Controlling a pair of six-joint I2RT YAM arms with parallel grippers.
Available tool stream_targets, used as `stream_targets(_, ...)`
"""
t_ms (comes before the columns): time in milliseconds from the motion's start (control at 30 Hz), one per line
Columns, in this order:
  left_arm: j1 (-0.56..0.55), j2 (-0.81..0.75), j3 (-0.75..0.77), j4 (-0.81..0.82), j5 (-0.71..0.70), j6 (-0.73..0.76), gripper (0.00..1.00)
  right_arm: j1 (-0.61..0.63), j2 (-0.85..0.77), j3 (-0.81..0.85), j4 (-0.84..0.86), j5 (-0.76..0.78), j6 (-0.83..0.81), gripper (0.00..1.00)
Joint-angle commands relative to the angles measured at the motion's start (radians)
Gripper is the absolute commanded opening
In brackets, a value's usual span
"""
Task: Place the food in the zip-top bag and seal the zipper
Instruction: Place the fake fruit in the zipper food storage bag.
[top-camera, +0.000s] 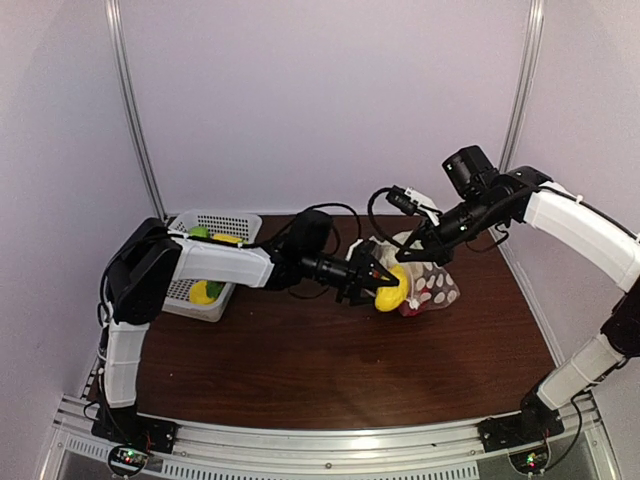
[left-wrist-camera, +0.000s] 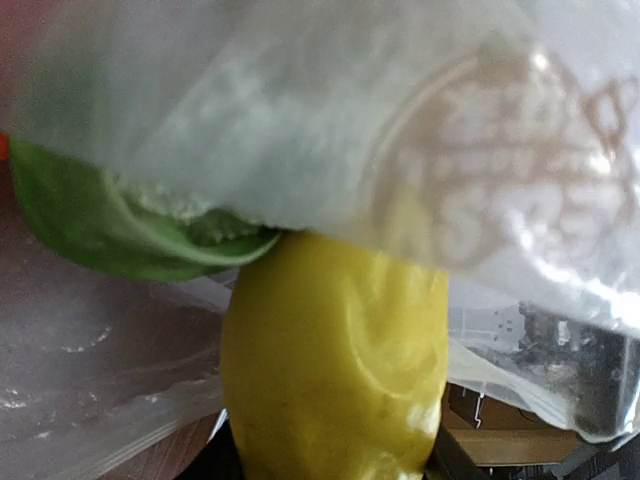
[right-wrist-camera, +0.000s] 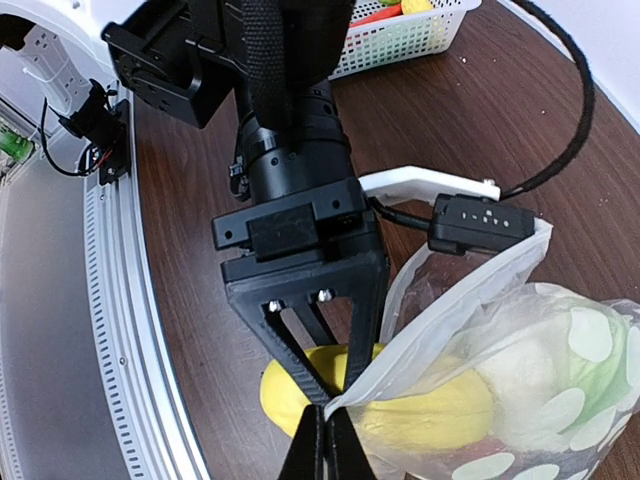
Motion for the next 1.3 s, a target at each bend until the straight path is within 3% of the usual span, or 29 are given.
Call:
stream_targets(0,0.044,-0.064,-0.198,0.424,-0.223,-0.34,0.29,0.02,-0.06,0.043,0.038,-0.061,0.036,0.0)
stream_targets(167,0.031,-0.094,-0.256,0.436,-0.322,-0.341,0.25,0.018,-0.058,0.017,0.074,0.008,0.065,0.0)
stream_targets(300,0.007,-0.148,-0.224,0.338,-0.285,-0.239,0.25,-0.006,-0.059,-0.007,0.123,0.079,0.106,0.0)
stream_targets(467,-0.009,-0.223,-0.248,0.26,-0.269,-0.159,0.24,-0.027,-0.055,-0.018,0.156,0.054,0.121,0.0)
stream_targets(733,-0.008,-0.076,0.012,0.036,-0.103,0.011,0.22,-0.026,-0.056,0.011,0.113,-0.085,0.111,0.0)
stream_targets(867,-0.017,-0.043,0.1,-0.176,-0.115,0.16,0.22,-0.025,-0.076,0.014,0.11,-0.008,0.102,0.0)
stream_targets(967,-0.023,-0.012,0.197,-0.385,-0.16,0.28,0.22,-0.024,-0.075,0.01,0.084,-0.031,0.071,0.0)
stream_targets(1067,-0.055,0.038,0.362,-0.606,-0.214,0.453,0.29,-0.024,-0.071,-0.002,0.101,-0.067,0.08,0.0)
stream_targets(1267,-0.103,0.081,0.45,-0.552,-0.311,0.551,0.38,-0.026,-0.048,0.031,0.078,-0.237,0.08,0.0)
